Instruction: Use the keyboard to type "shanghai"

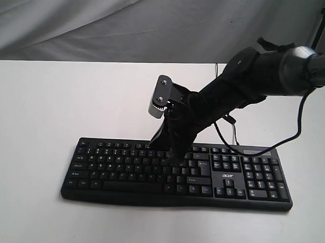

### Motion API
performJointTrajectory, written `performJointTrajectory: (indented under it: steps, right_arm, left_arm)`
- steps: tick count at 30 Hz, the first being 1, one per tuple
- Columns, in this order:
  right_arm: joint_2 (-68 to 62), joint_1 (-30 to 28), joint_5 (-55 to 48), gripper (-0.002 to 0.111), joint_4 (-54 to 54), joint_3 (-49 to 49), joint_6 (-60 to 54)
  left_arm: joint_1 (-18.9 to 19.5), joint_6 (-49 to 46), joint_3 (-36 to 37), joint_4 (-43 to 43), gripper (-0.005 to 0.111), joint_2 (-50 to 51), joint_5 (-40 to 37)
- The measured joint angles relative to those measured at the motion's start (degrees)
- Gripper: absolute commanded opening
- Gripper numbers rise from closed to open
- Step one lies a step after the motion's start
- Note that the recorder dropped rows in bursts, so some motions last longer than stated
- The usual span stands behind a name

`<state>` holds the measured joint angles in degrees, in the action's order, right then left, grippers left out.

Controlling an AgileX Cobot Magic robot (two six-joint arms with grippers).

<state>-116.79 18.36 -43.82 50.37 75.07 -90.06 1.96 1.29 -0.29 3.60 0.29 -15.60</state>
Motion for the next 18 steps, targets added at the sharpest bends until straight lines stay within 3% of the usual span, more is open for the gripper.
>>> performJointTrajectory:
  steps: [18]
  right_arm:
    - [-2.7,0.3,1.8,0.000,0.9,0.0,-1.6]
  left_arm:
    - [0.0,0.0,0.0,0.0,0.001,0.0,0.0]
